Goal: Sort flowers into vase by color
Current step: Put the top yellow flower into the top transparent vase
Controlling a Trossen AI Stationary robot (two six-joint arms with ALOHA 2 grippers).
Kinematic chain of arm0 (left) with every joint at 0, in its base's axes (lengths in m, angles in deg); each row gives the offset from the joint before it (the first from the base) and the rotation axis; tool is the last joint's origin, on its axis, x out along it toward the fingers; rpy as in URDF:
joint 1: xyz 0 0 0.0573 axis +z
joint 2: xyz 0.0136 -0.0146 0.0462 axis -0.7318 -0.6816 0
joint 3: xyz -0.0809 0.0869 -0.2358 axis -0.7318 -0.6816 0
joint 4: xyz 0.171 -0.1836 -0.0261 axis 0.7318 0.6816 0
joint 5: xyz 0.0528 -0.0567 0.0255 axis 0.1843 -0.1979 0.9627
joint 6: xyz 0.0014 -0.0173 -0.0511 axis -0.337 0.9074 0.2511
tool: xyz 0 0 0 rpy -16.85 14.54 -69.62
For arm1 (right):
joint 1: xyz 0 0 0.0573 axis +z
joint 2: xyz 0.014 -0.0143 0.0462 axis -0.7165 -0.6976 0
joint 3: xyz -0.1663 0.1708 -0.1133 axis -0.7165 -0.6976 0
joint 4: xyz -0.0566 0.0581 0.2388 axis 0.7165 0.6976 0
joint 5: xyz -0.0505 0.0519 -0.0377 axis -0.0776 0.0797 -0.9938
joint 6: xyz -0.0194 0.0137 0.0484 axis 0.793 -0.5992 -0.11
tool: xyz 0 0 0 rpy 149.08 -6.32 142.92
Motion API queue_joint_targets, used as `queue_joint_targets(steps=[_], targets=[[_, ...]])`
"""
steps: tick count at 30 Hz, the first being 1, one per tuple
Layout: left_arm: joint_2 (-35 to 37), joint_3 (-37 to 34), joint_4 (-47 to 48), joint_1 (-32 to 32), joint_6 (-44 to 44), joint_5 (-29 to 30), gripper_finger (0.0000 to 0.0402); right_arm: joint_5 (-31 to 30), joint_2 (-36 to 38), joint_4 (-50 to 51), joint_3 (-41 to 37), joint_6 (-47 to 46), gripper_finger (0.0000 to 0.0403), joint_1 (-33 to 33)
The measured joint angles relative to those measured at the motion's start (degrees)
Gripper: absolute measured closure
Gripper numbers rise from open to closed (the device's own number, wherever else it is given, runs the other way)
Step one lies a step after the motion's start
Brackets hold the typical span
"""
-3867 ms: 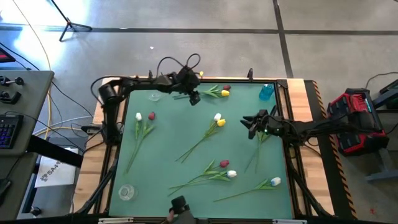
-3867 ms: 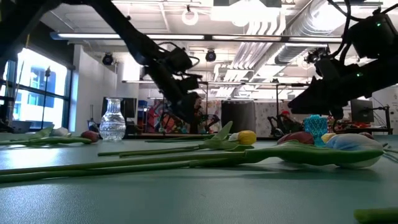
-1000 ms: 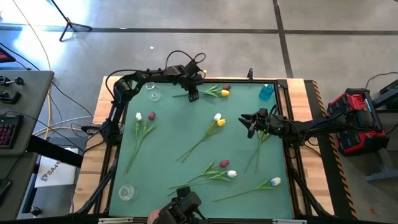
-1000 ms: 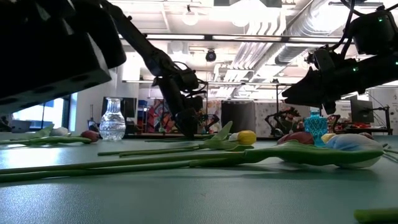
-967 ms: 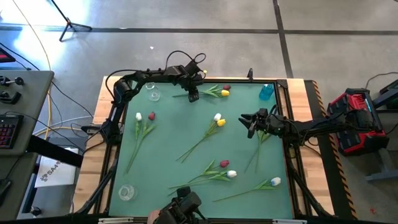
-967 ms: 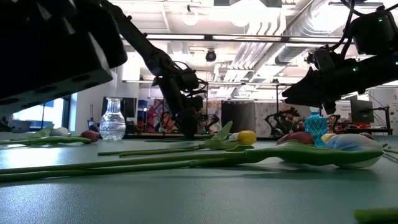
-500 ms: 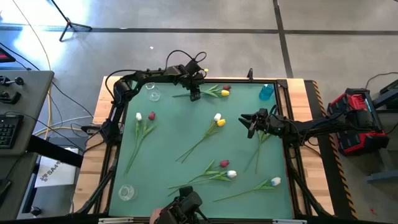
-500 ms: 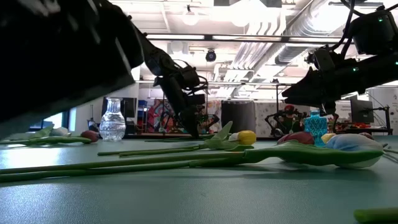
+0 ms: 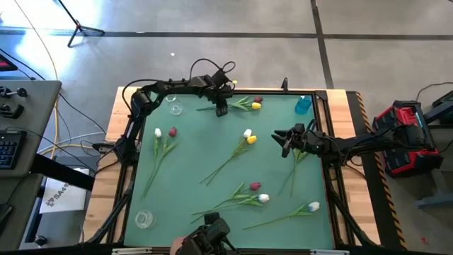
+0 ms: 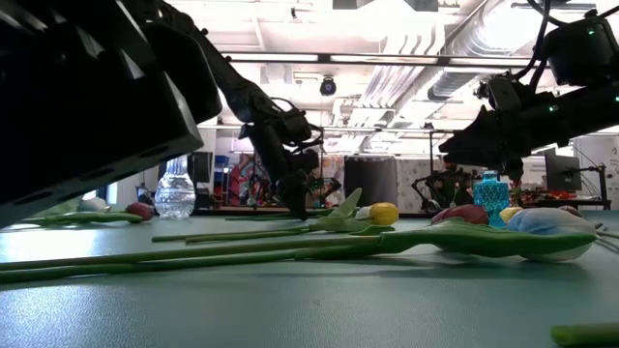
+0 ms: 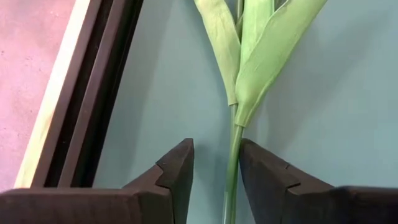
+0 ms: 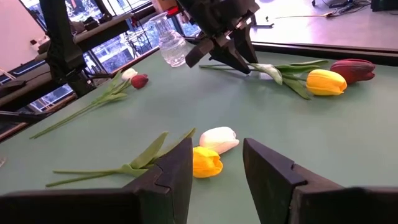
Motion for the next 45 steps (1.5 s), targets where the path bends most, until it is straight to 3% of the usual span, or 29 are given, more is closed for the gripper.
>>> queue_joint_targets(steps=[28,45], targets=[[0.0,0.0,-0.1,-0.8,-0.9,0.5,0.0296,0.0,0.0,0.3,0.0,0.0,0.0272,0.0],[2.6,-0.1,0.0,-0.8,-0.9,1.0,0.0345,0.0,0.0,0.3,0.0,-0.2,0.0272,0.0]])
